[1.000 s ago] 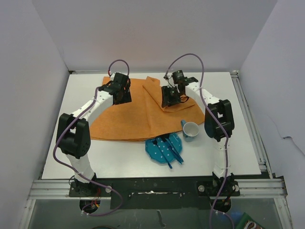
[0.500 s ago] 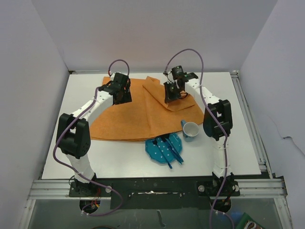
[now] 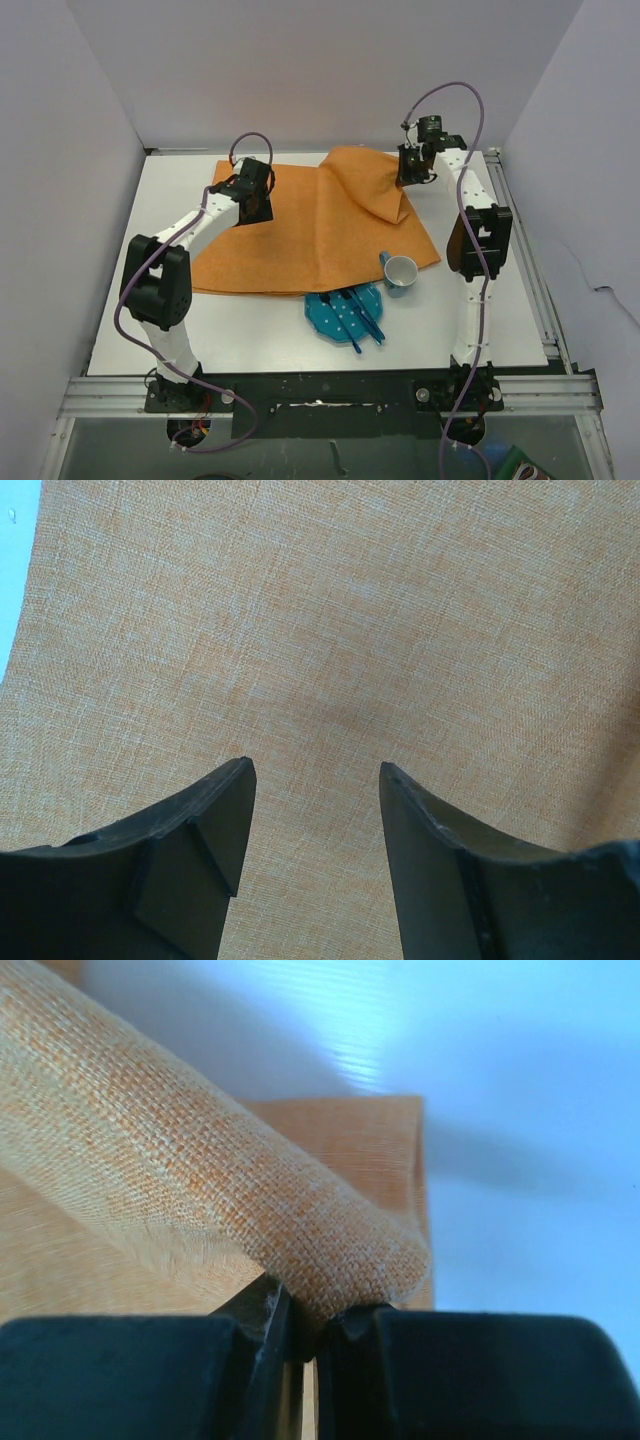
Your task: Set the dinner table for one person
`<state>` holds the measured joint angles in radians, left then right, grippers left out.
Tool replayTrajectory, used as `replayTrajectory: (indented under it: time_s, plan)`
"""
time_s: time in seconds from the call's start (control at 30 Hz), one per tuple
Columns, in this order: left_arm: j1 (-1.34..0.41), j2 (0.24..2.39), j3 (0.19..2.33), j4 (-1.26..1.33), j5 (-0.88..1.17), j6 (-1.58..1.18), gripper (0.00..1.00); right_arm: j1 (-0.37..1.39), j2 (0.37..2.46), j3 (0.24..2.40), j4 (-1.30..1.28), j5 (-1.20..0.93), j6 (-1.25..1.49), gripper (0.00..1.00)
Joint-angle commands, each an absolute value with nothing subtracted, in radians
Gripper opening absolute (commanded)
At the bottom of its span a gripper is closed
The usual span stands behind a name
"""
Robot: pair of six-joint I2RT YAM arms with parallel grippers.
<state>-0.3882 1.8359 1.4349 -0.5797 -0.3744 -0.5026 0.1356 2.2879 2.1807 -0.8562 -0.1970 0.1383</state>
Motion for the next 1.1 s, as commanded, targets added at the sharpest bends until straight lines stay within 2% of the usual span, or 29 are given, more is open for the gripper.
replayTrajectory:
  time_s: [0.0, 0.3, 0.4, 0.43, 0.5, 0.53, 0.6, 0.67, 0.77, 0.83, 0.9, 1.0, 1.07]
  plan:
    - [-0.377, 1.829, 1.474, -0.558, -0.385, -0.491, 0.52, 0.092, 2.336, 2.206, -0.823, -0.172, 0.108, 0.00]
    - [-0.344, 1.869, 1.491, -0.546, -0.411, -0.493, 0.51, 0.005, 2.362, 2.232, -0.758, -0.187, 0.115, 0.00]
    - [-0.321, 1.895, 1.478, -0.496, -0.390, -0.497, 0.55, -0.009, 2.381, 2.258, -0.761, -0.182, 0.105, 0.00]
    - [-0.311, 1.906, 1.480, -0.481, -0.373, -0.497, 0.56, -0.013, 2.381, 2.261, -0.761, -0.194, 0.101, 0.11]
    - [-0.287, 1.927, 1.486, -0.438, -0.324, -0.490, 0.57, -0.021, 2.365, 2.243, -0.755, -0.237, 0.093, 0.54]
    - [-0.276, 1.939, 1.494, -0.421, -0.297, -0.489, 0.57, -0.020, 2.345, 2.218, -0.735, -0.245, 0.094, 0.63]
    - [-0.258, 1.964, 1.521, -0.399, -0.255, -0.488, 0.57, -0.021, 2.292, 2.159, -0.693, -0.253, 0.102, 0.72]
    - [-0.248, 1.992, 1.554, -0.393, -0.240, -0.484, 0.57, -0.021, 2.230, 2.109, -0.662, -0.253, 0.119, 0.74]
    - [-0.244, 2.016, 1.602, -0.399, -0.238, -0.474, 0.57, -0.013, 2.138, 2.065, -0.650, -0.274, 0.139, 0.71]
    - [-0.244, 2.026, 1.625, -0.398, -0.229, -0.472, 0.57, -0.003, 2.094, 2.059, -0.671, -0.306, 0.154, 0.61]
    - [-0.244, 2.039, 1.651, -0.395, -0.226, -0.470, 0.57, 0.011, 2.068, 2.057, -0.696, -0.351, 0.173, 0.46]
    - [-0.244, 2.064, 1.672, -0.379, -0.228, -0.469, 0.56, 0.060, 2.032, 2.026, -0.716, -0.378, 0.192, 0.18]
    - [-0.244, 2.076, 1.661, -0.349, -0.243, -0.472, 0.54, 0.102, 2.012, 1.971, -0.712, -0.370, 0.205, 0.04]
